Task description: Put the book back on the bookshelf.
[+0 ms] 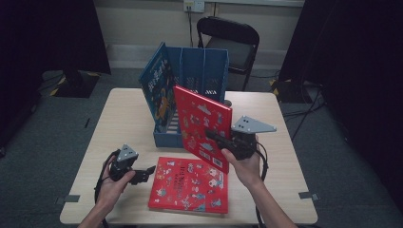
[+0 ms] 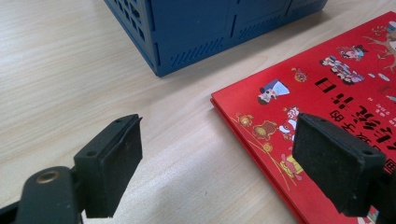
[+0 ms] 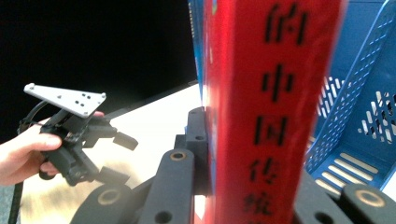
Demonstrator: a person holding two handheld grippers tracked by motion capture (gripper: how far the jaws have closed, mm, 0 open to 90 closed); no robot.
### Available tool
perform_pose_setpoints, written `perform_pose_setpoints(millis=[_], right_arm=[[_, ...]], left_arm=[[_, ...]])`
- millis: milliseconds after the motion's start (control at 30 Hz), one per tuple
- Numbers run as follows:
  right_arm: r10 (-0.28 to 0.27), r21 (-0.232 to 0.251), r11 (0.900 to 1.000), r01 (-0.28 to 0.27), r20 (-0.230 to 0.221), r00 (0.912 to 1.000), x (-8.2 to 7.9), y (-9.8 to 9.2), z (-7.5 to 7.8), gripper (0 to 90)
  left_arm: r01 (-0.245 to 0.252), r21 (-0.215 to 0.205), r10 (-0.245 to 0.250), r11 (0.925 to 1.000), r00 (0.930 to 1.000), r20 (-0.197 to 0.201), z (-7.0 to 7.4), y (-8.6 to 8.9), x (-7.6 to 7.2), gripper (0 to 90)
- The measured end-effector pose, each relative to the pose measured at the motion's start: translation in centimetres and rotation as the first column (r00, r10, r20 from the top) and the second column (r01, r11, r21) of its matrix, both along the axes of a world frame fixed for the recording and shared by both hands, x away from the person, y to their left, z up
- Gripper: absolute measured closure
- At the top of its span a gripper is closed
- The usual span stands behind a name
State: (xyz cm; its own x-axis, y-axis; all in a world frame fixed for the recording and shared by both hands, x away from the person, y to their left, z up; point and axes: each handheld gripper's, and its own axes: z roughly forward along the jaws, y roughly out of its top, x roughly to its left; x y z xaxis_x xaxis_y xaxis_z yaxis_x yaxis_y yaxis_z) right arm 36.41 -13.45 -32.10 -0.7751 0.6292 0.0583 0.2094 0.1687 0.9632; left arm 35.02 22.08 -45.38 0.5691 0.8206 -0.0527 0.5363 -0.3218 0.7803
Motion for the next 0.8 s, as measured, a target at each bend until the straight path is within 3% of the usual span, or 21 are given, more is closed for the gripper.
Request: perform_pose_setpoints(millis=[200,300,533,800], right_arm=[[-0.027,0.010,1.000,0.027,0.010,0.9996,1.0,0.3,0.6,80.6],[-0.052,-0.004,0.999,0.052,0.034,0.9981,1.5,0.7,1.0,80.6],[-0.071,-0.012,0.997,0.072,0.044,0.9965,2.4,1.2,1.5,80.6],[-0.147,-0.019,0.989,0.148,0.047,0.9879,4.2,1.8,1.9,80.6]], left_arm=[[0.000,0.005,0.000,1.0000,1.0000,-0.002,0.0,0.0,0.0,15.9],[0.004,0.006,-0.004,1.0000,1.0000,-0.002,0.0,0.0,0.0,15.9],[0.004,0.007,-0.004,1.0000,1.0000,-0.006,-0.1,-0.1,0.0,15.9],[0.008,0.010,-0.008,0.9999,1.0000,-0.006,-0.1,-0.1,0.0,15.9]])
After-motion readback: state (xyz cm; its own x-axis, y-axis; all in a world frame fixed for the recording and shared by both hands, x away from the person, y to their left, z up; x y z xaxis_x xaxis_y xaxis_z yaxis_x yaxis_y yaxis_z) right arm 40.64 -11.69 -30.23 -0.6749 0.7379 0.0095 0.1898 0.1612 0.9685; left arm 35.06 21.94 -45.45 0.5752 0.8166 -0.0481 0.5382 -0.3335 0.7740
